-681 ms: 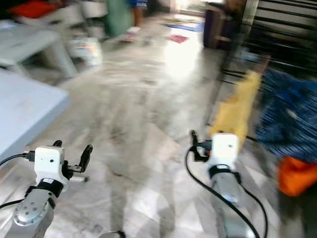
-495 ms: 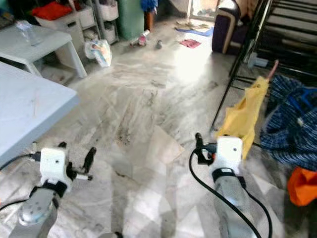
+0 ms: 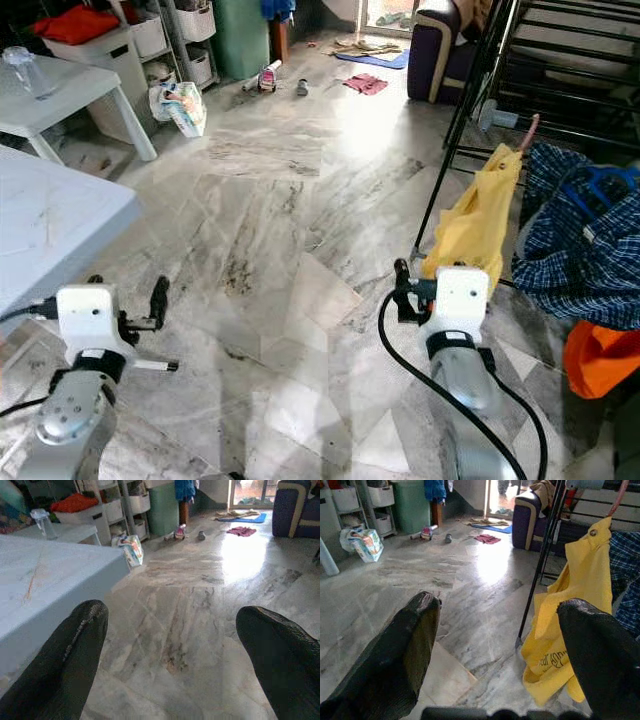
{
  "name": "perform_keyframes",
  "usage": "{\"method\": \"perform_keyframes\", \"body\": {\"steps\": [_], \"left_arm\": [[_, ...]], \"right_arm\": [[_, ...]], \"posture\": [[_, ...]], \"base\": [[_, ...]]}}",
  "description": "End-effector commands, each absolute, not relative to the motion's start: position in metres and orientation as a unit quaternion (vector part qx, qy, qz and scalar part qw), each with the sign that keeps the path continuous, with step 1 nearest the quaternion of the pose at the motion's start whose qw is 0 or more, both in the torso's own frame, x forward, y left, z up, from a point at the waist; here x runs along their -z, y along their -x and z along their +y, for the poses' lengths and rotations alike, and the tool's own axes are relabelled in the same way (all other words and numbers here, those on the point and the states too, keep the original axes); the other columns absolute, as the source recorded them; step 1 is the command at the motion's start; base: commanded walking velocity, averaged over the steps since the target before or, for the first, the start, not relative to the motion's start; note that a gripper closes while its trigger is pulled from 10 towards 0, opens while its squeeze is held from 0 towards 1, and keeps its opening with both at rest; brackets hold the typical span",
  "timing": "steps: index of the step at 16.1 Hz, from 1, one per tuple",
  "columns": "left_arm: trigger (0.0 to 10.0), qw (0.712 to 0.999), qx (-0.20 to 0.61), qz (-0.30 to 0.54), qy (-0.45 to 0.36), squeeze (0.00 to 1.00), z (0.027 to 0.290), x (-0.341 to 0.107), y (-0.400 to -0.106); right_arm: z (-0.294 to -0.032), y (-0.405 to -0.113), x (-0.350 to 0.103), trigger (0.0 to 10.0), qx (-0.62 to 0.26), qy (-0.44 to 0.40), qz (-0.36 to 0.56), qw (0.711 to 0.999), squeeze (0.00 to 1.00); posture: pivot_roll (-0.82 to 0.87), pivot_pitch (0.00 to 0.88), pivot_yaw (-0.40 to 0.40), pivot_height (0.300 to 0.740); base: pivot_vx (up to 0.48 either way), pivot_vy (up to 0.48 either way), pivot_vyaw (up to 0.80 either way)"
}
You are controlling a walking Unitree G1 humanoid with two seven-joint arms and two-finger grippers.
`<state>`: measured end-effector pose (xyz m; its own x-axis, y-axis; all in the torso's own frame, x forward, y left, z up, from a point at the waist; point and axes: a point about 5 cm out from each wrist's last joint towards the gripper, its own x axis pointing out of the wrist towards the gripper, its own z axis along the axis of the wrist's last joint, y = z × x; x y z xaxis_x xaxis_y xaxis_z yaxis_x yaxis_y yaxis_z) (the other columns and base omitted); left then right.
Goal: Hang hanger
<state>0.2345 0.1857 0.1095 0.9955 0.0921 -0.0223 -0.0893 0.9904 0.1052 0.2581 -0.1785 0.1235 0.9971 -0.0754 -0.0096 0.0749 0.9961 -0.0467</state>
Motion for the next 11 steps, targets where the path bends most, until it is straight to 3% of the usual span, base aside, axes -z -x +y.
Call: {"method": "perform_keyframes", "body": {"steps": [1, 11], "left_arm": [[10.0, 0.997, -0.042, 0.017, -0.057, 0.00, 0.1850, -0.1088, -0.2333], [10.0, 0.997, -0.042, 0.017, -0.057, 0.00, 0.1850, -0.1088, -0.2333]], "right_arm": [[-0.1797, -0.2580, -0.1240, 10.0, 0.041, 0.026, 0.010, 0.999, 0.00], [-0.1797, -0.2580, -0.1240, 10.0, 0.041, 0.026, 0.010, 0.999, 0.00]], "posture": [[0.02, 0.074, -0.008, 0.740], [0.02, 0.074, -0.008, 0.740]], "base": [[0.000, 0.000, 0.00], [0.000, 0.000, 0.00]]}}
